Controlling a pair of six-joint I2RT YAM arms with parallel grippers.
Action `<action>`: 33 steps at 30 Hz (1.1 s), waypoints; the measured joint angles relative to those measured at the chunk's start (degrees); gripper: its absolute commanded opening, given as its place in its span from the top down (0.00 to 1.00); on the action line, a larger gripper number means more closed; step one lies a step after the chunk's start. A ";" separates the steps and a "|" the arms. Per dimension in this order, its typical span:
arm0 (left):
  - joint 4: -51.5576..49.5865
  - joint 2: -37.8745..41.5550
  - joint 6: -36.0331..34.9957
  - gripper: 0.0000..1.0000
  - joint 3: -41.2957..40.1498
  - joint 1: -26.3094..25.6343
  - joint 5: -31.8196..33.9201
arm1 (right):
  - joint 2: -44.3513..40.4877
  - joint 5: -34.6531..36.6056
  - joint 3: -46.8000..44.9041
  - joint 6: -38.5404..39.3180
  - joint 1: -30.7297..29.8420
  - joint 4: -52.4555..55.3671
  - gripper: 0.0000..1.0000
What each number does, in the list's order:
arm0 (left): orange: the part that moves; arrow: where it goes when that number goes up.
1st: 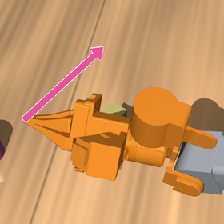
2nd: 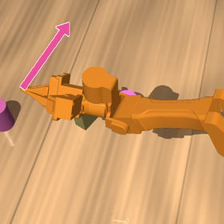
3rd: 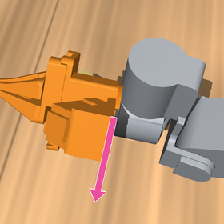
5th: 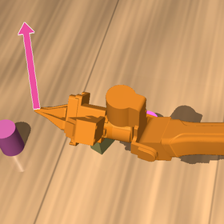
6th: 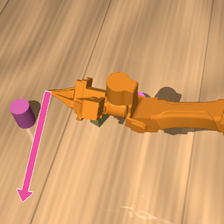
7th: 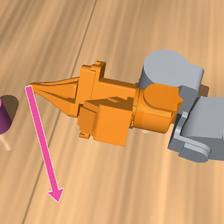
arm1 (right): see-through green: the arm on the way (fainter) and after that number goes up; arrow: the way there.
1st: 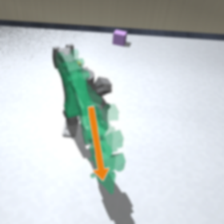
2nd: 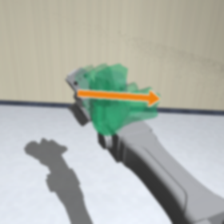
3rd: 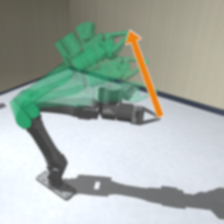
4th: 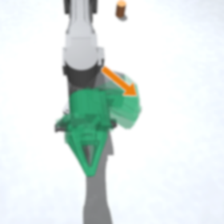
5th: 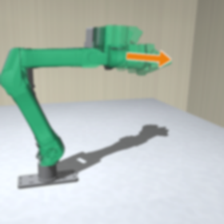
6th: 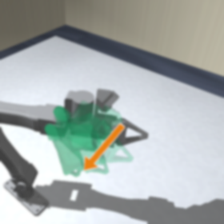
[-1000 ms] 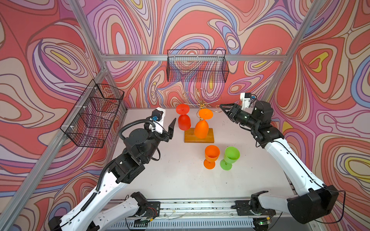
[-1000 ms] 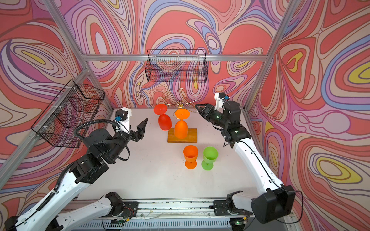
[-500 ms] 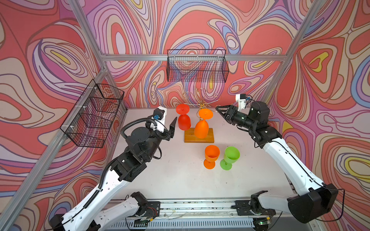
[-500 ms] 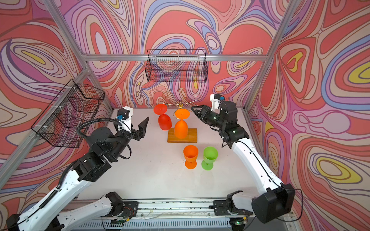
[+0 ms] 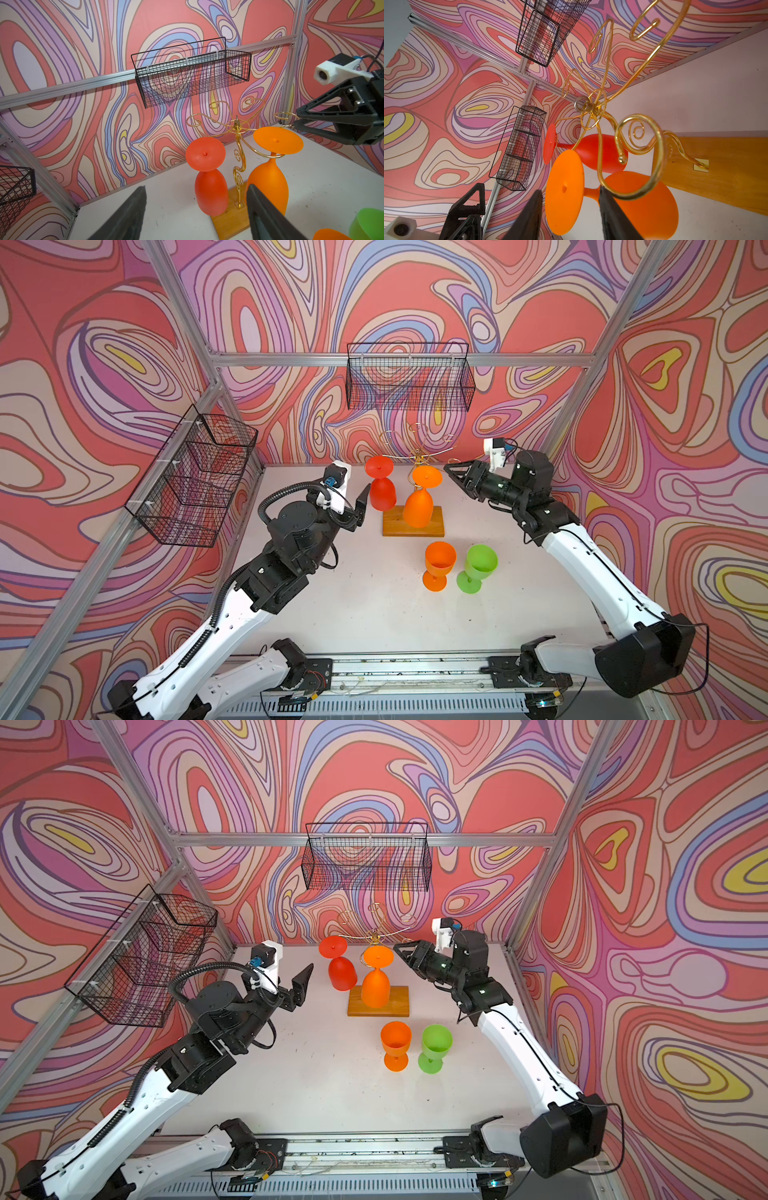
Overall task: Take the wine glass off the wine glass rack
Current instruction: Pick up the wine glass from the wine glass rack.
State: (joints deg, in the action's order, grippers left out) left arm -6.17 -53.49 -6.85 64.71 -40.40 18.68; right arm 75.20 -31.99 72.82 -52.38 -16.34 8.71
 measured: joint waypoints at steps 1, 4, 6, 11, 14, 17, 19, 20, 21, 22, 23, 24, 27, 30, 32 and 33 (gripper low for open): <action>0.00 0.00 0.00 0.24 0.00 0.00 0.00 | 0.09 -0.09 0.02 -0.07 -0.04 -0.15 0.54; 0.00 0.00 0.00 0.24 0.00 0.02 -0.02 | 0.59 -0.50 0.00 -0.26 -0.15 -0.42 0.55; 0.00 0.00 0.00 0.24 0.00 0.02 -0.02 | 0.92 -0.90 0.00 -0.31 -0.35 -0.81 0.55; 0.02 0.00 0.00 0.24 0.00 0.17 0.00 | 1.84 -1.29 -0.02 -0.48 -1.01 -1.01 0.55; 0.02 0.04 -0.02 0.23 0.00 0.31 0.00 | 2.27 -1.27 -0.02 -0.50 -1.27 -0.98 0.55; 0.02 0.15 -0.04 0.24 0.00 0.33 0.00 | 2.34 -1.29 -0.07 -0.61 -1.46 -1.01 0.58; 0.04 0.17 -0.17 0.24 0.00 0.35 -0.02 | 2.34 -1.25 -0.07 -0.81 -1.55 -0.98 0.61; 0.04 0.17 -0.20 0.24 0.00 0.35 0.00 | 2.34 -1.25 -0.07 -0.83 -1.60 -1.01 0.61; 0.04 0.17 -0.22 0.24 0.00 0.37 0.00 | 2.34 -1.22 -0.07 -0.90 -1.66 -1.01 0.62; 0.04 0.17 -0.22 0.24 0.00 0.37 0.00 | 2.34 -1.25 -0.07 -0.92 -1.73 -1.01 0.63; 0.04 0.17 -0.22 0.24 0.00 0.39 0.00 | 2.34 -1.25 -0.07 -0.92 -1.77 -1.03 0.64; 0.07 0.17 -0.22 0.24 0.00 0.39 0.00 | 2.34 -1.25 -0.07 -0.94 -1.86 -1.01 0.64; 0.07 0.17 -0.26 0.24 0.00 0.39 0.00 | 2.49 -1.25 -0.07 -0.92 -2.05 -1.03 0.64; 0.07 0.26 -0.39 0.24 0.00 0.50 -0.02 | 2.64 -1.22 -0.07 -0.92 -2.23 -1.01 0.66; 0.09 0.28 -0.39 0.24 0.00 0.68 0.00 | 2.71 -1.22 -0.07 -0.92 -2.27 -1.03 0.67; 0.11 0.28 -0.39 0.24 0.00 0.72 0.00 | 2.73 -1.22 -0.07 -0.92 -2.29 -1.03 0.69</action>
State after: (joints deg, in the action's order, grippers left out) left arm -6.07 -53.21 -7.25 64.71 -39.68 18.68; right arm 77.93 -33.21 72.75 -53.30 -18.63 7.68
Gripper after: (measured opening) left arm 0.765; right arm 0.330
